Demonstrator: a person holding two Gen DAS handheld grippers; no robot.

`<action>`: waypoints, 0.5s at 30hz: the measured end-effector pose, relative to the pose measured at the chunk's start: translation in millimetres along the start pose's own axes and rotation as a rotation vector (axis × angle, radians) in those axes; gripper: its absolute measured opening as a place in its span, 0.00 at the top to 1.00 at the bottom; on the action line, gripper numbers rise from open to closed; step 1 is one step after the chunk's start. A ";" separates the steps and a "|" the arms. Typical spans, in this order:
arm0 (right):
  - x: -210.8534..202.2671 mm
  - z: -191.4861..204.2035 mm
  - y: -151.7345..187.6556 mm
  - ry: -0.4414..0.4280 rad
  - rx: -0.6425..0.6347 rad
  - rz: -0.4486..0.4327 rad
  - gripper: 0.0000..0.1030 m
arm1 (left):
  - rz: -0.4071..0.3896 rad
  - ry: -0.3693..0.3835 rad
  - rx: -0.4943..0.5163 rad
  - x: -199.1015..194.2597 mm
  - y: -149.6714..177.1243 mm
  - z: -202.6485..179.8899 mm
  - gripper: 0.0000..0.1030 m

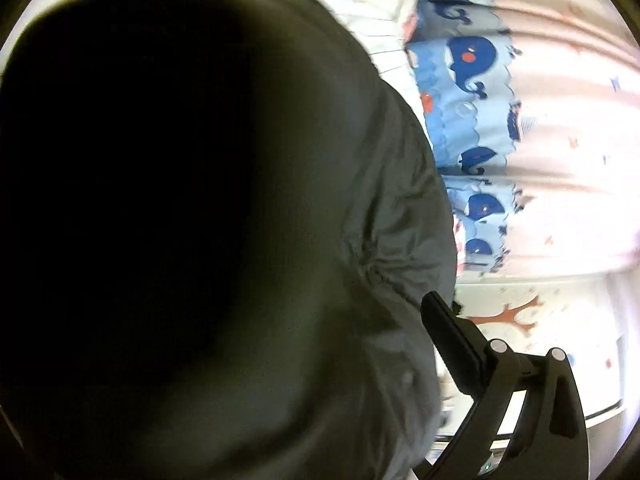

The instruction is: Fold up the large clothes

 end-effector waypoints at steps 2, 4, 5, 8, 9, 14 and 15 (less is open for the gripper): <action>-3.5 -40.5 2.0 -0.037 0.150 0.031 0.07 | -0.016 -0.017 0.018 -2.0 0.7 -5.4 0.08; 6.0 -56.9 6.1 -0.100 0.223 0.070 0.07 | -0.023 -0.032 0.025 -2.3 2.0 -6.4 0.09; 11.7 -60.4 7.0 -0.118 0.245 0.079 0.07 | -0.028 -0.033 0.025 -3.4 2.8 -6.9 0.10; 39.3 -65.8 6.5 -0.164 0.300 0.123 0.07 | -0.039 -0.042 0.036 -6.1 5.6 -10.0 0.10; 49.7 -67.4 4.8 -0.174 0.314 0.137 0.07 | -0.046 -0.045 0.038 -7.3 6.5 -11.3 0.10; 59.5 -63.1 -22.5 -0.296 0.352 0.077 0.07 | -0.129 -0.057 0.109 -22.3 10.1 -27.8 0.11; 65.4 -67.1 -23.0 -0.252 0.345 0.084 0.07 | -0.135 -0.068 0.133 -23.5 11.9 -32.4 0.11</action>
Point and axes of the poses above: each gripper's, at about its wrist camera, not at the fingertips, and x roughly the way its jaws point, z to its left, y to its underside, the point moved 8 cm from there along x, roughly the way its jaws point, and after that the axes turned 9 degrees about x, right-handed, at the moved point
